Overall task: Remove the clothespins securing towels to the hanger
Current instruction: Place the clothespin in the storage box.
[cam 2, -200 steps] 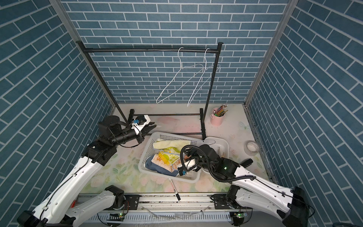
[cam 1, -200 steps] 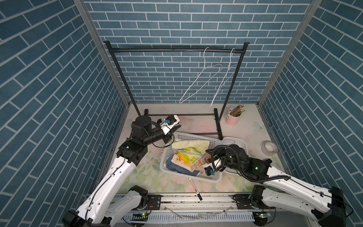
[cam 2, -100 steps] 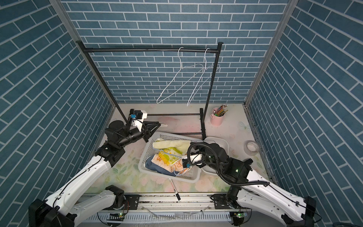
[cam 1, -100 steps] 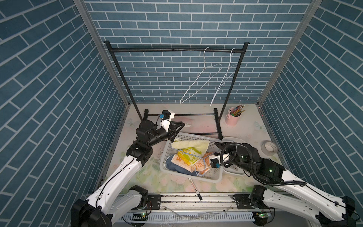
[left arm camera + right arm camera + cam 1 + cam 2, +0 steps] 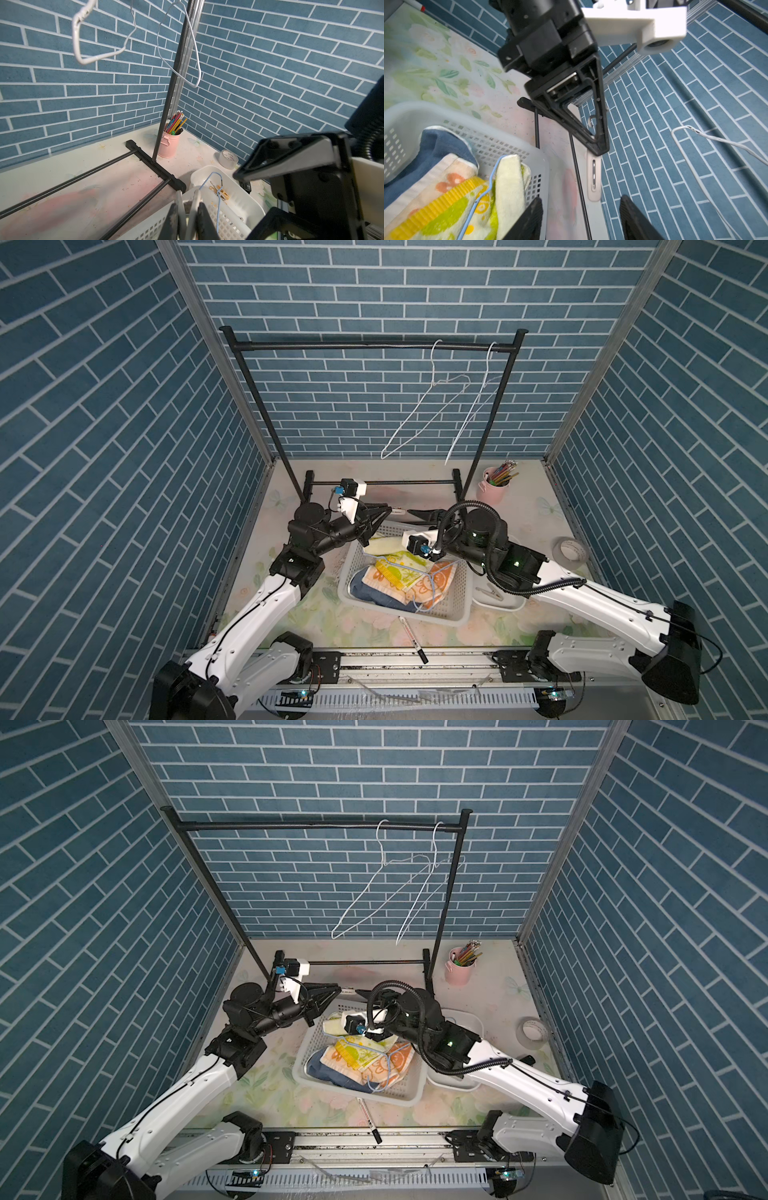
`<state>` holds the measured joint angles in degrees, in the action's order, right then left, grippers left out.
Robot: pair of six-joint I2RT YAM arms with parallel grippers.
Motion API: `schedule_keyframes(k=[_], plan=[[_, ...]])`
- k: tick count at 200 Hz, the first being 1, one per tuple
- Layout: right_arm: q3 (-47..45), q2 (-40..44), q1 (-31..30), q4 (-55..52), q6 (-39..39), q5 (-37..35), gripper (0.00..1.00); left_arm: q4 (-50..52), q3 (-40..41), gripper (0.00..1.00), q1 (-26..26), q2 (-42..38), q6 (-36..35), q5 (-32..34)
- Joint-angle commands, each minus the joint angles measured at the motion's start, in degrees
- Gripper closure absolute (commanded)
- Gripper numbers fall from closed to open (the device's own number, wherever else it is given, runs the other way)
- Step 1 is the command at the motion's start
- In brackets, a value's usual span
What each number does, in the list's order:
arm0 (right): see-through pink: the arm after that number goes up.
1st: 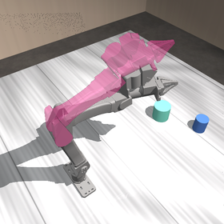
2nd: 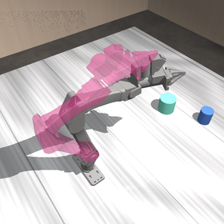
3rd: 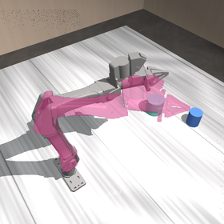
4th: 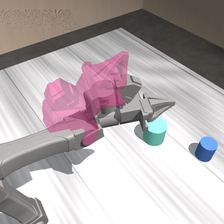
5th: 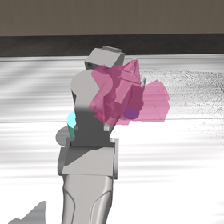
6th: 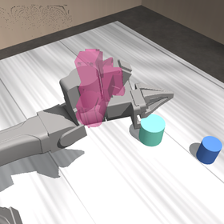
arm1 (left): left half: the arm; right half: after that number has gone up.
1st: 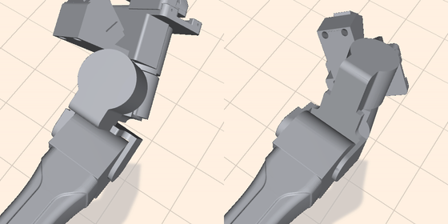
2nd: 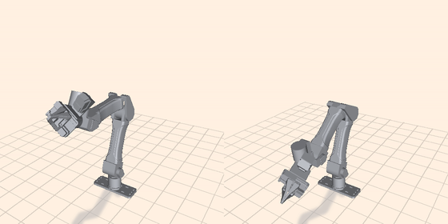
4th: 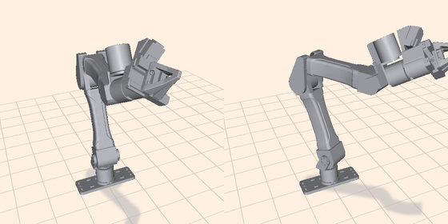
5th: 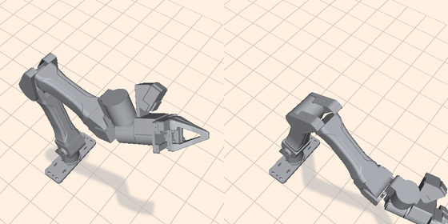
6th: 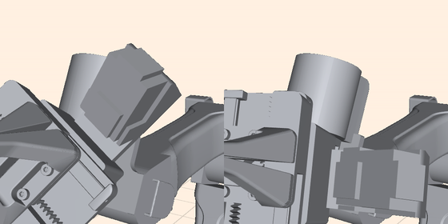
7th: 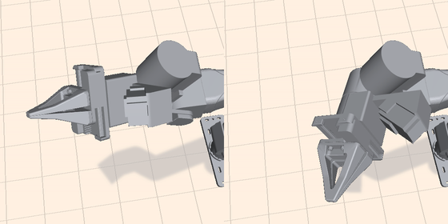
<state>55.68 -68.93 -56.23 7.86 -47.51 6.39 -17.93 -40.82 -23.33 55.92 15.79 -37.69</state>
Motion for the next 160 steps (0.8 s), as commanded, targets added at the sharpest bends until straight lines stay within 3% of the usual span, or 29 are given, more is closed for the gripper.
schedule_keyframes(k=[1,113,131,160], plan=[[2.4,-2.6,1.1,5.5,4.7,3.6,0.43,-1.9,0.6,1.0,0.0,-1.4,0.0,-1.8],[2.8,-7.2,2.1,9.4,8.4,2.3,0.82,-1.6,0.4,1.0,0.0,-1.3,-0.4,-3.8],[2.6,-6.9,2.1,9.4,8.9,1.2,0.91,-1.6,0.5,0.94,0.0,-1.1,0.0,-3.5],[2.0,-5.7,2.1,8.9,9.8,-0.8,1.0,-4.6,0.6,0.71,0.0,-1.3,1.9,-3.1]])
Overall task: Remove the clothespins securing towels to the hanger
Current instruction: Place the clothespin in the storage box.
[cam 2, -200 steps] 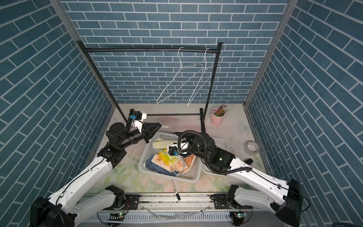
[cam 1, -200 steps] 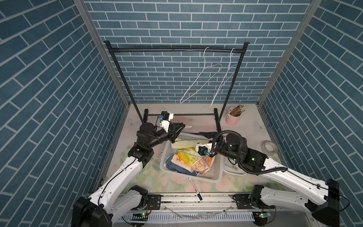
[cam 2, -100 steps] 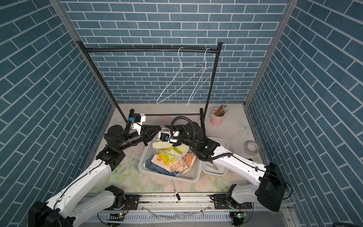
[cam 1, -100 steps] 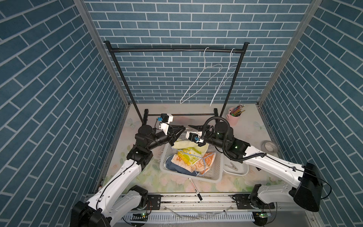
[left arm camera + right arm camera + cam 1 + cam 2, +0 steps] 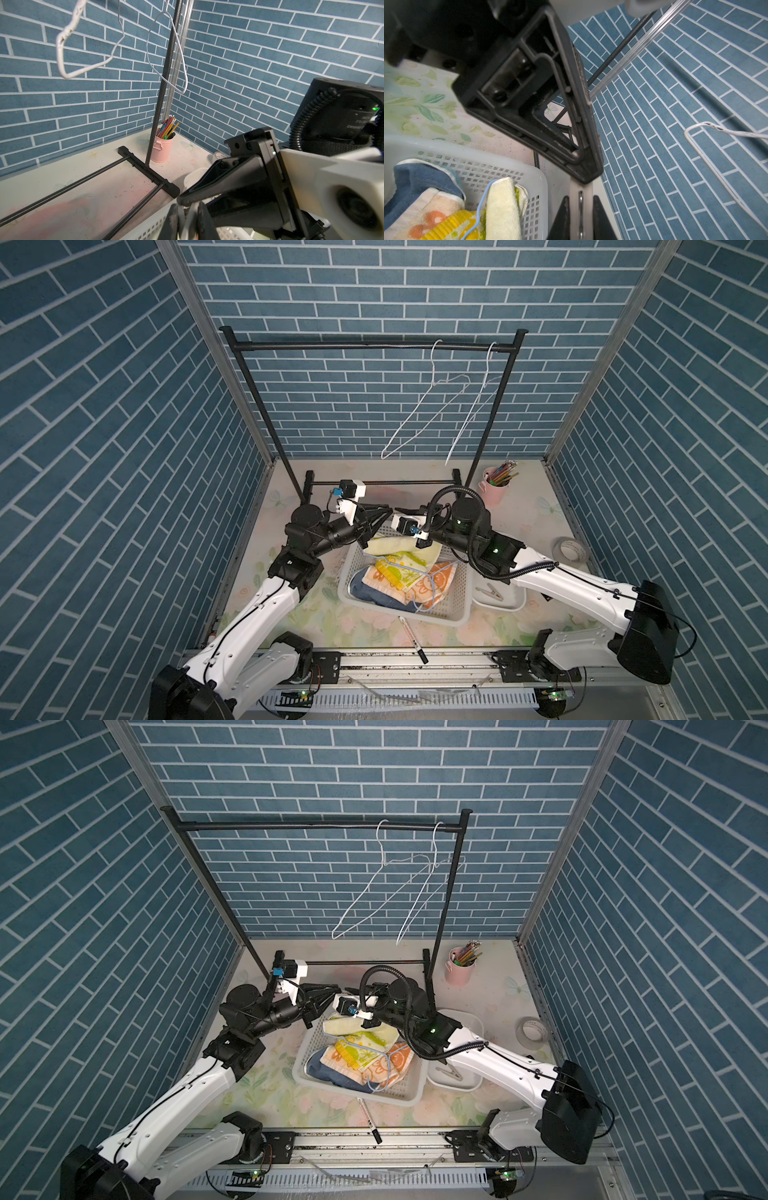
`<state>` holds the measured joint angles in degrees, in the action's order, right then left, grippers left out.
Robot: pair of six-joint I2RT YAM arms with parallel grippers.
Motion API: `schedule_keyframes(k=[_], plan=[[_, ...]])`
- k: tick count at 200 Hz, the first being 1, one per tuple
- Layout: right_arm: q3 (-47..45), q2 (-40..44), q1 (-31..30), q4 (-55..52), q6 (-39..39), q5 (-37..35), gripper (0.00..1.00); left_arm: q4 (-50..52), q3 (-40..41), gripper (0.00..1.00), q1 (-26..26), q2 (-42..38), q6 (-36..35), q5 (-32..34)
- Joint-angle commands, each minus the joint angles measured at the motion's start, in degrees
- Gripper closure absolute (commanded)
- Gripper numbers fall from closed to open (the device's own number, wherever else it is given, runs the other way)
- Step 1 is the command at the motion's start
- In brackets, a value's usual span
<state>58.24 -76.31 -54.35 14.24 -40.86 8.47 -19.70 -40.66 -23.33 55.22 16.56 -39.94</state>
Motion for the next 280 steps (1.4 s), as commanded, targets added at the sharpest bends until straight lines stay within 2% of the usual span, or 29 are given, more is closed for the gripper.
schedule_keyframes(k=[1,28,56,87,139,166,188,220,236,280], plan=[[-0.6,1.8,0.2,2.5,3.2,-2.9,1.0,-3.0,0.5,0.69,0.0,-0.6,1.2,-0.8],[-0.9,3.8,0.2,-0.7,4.0,-4.6,1.0,-6.0,0.4,0.4,0.0,-1.3,2.7,0.3],[-2.3,7.1,0.2,-4.7,6.6,-8.4,1.0,-6.1,2.0,0.29,0.0,-4.0,1.1,4.3],[-2.2,12.7,0.2,-15.0,15.2,-17.8,1.0,-1.0,3.0,0.23,0.0,-8.9,-4.9,11.8],[2.1,21.4,0.2,-44.4,42.1,-39.7,1.0,15.5,2.7,0.22,0.0,-17.7,-18.4,26.9],[3.3,23.3,0.7,-58.0,53.5,-46.2,1.0,19.6,3.8,0.21,0.0,-21.4,-23.5,34.1],[4.0,23.1,3.7,-64.9,59.9,-44.6,1.0,21.3,5.3,0.21,0.0,-23.0,-26.6,38.6],[2.0,22.4,12.8,-69.1,66.9,-33.5,1.0,22.6,7.7,0.2,0.0,-24.5,-28.8,41.1],[0.0,21.9,15.8,-70.8,70.0,-30.6,1.0,22.7,8.9,0.2,0.0,-25.3,-29.1,41.4],[-10.3,22.3,21.3,-65.8,77.5,-21.8,1.0,21.1,11.0,0.18,0.0,-26.6,-29.2,41.9]])
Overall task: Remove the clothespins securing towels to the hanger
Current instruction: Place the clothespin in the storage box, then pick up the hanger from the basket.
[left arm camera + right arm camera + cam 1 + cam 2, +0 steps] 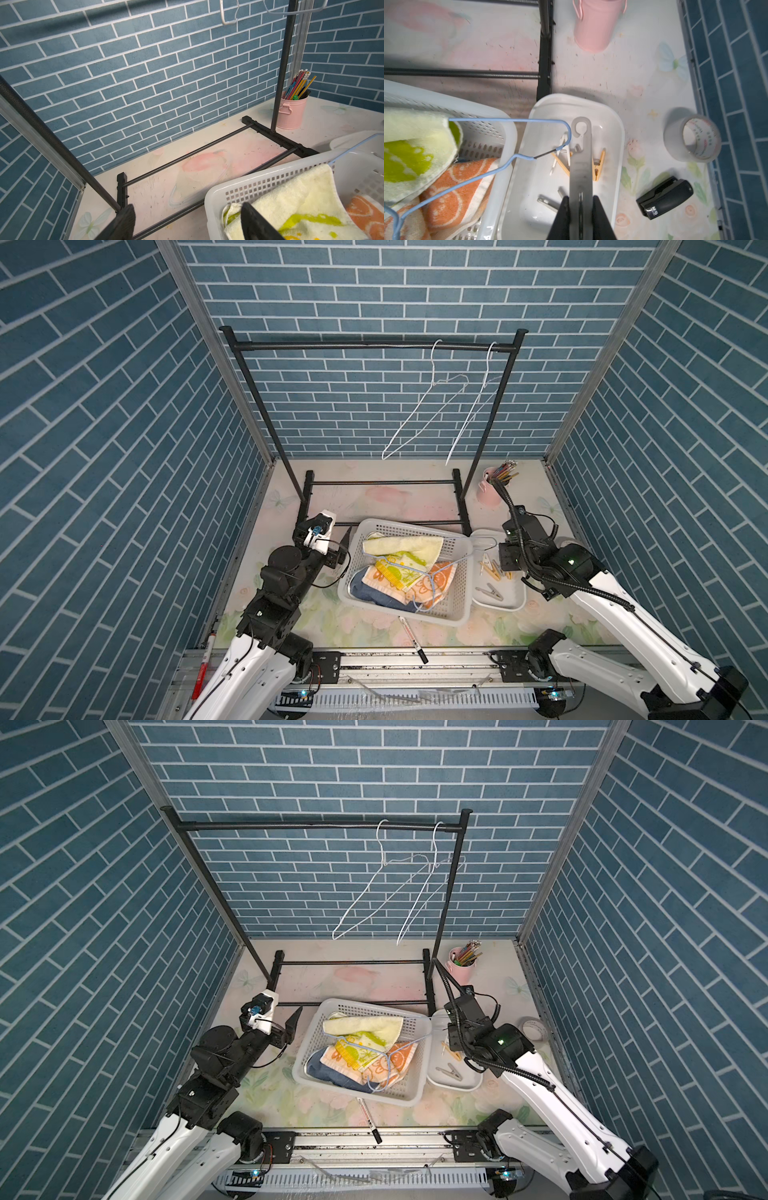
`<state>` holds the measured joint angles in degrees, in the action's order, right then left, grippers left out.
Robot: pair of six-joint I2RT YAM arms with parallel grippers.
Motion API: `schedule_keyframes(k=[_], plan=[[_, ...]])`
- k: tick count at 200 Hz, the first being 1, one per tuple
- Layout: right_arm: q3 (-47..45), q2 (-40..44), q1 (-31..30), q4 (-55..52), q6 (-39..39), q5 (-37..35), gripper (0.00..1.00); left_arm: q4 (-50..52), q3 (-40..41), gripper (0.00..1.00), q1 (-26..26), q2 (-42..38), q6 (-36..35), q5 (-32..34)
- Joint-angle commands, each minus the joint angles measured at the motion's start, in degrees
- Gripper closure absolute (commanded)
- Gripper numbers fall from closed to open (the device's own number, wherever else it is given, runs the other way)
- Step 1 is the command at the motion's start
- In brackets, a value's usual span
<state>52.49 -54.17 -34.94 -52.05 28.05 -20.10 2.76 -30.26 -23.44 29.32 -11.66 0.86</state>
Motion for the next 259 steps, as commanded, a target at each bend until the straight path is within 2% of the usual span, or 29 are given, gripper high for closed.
schedule_keyframes(k=[1,20,48,74,92,125,157,190,222,243,259], plan=[[-4.7,0.2,2.0,0.6,8.7,6.9,1.0,-1.5,0.5,0.18,0.2,-0.7,-1.1,1.0],[-7.9,0.3,3.2,3.1,10.2,8.3,1.0,-1.4,0.3,0.18,0.1,-0.6,-1.2,0.7],[-8.5,-0.2,3.7,3.5,9.7,7.3,0.72,-0.9,0.0,0.18,0.1,-0.9,-1.3,0.0],[-8.0,-0.2,4.0,2.8,9.1,6.3,0.57,-1.1,0.1,0.17,0.1,-1.0,-1.2,-0.1],[-7.1,0.3,4.1,2.5,8.2,5.6,0.52,-1.1,0.1,0.17,0.1,-1.0,-1.3,-0.2],[-3.6,1.1,4.1,3.2,2.2,5.2,0.52,-1.4,0.4,0.17,0.1,-0.7,-1.3,-0.1],[-1.1,2.3,4.1,10.2,-10.0,8.7,0.52,-1.1,0.2,0.17,0.1,-0.4,-1.3,0.0],[-2.0,2.6,3.9,23.7,-24.9,21.8,0.51,-0.3,0.0,0.17,0.1,-0.6,-0.6,0.2],[-7.0,1.6,1.8,38.8,-42.7,34.8,0.51,-0.1,-0.1,0.17,0.1,-0.6,1.2,1.2],[-11.3,0.9,-0.7,47.2,-56.6,38.1,0.5,0.0,-0.1,0.17,0.1,-0.7,2.9,2.4],[-12.7,-0.1,-2.4,49.0,-64.5,39.6,0.5,0.0,0.2,0.17,0.1,-1.1,4.4,3.8]])
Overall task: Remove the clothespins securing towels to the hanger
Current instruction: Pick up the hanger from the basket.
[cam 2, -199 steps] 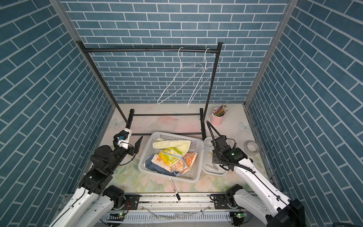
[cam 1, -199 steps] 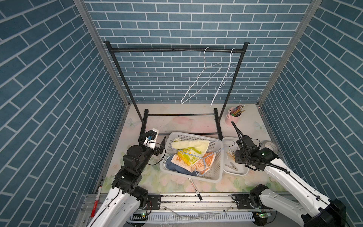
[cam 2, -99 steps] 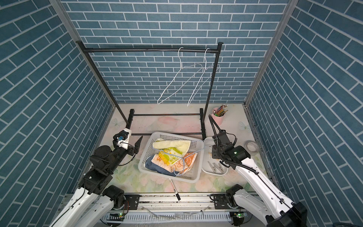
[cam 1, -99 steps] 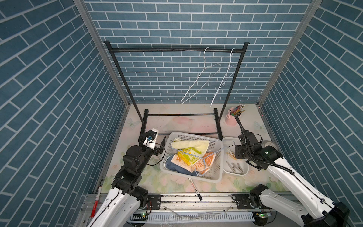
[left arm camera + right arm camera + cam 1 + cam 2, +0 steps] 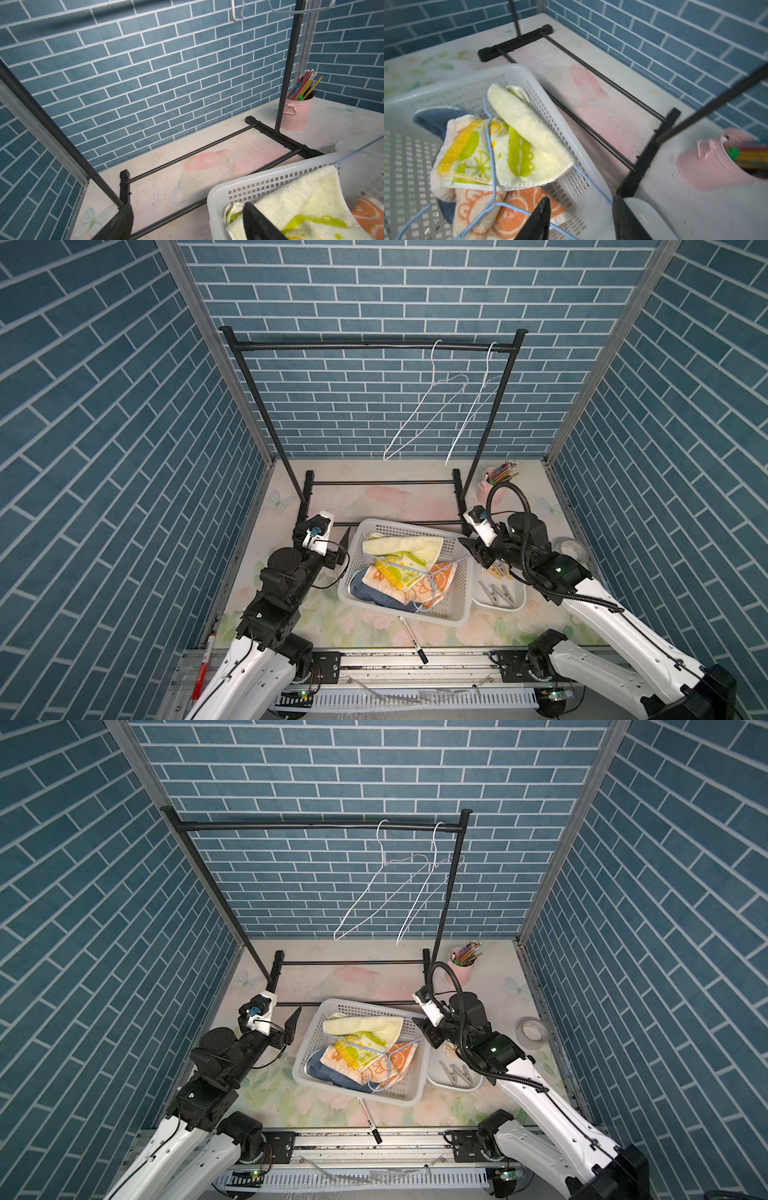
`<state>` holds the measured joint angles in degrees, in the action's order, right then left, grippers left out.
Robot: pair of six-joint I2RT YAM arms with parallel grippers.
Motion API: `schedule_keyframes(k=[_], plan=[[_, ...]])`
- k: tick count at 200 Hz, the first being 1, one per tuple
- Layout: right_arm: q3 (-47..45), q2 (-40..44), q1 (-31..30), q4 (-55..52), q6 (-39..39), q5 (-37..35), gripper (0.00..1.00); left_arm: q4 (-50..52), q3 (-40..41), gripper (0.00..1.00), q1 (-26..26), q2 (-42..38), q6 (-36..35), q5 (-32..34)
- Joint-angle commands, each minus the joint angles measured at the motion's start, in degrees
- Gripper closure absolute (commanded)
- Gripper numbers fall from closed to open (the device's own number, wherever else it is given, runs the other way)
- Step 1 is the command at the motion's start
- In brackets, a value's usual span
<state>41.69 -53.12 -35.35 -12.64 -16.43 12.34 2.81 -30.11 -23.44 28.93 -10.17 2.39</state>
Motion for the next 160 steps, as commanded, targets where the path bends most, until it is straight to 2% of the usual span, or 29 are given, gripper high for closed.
schedule_keyframes(k=[1,30,45,120,160], plan=[[-1.9,-1.2,-2.1,9.6,-20.7,7.2,0.5,0.0,0.1,0.17,0.1,-0.7,3.0,2.3],[-2.3,-3.1,-6.9,2.8,-37.0,5.7,0.49,0.3,0.9,0.16,0.1,-1.9,4.4,4.2],[-3.6,-3.3,-8.8,2.0,-41.8,4.2,0.48,1.1,0.9,0.16,0.1,-2.3,4.2,5.1],[-9.0,-4.1,-14.3,1.4,-56.2,-3.1,0.46,1.7,0.8,0.16,0.1,-1.9,2.4,6.1],[-11.4,-7.4,-16.5,10.0,-57.2,-6.9,0.47,1.2,0.6,0.15,0.1,-1.0,2.4,5.3]])
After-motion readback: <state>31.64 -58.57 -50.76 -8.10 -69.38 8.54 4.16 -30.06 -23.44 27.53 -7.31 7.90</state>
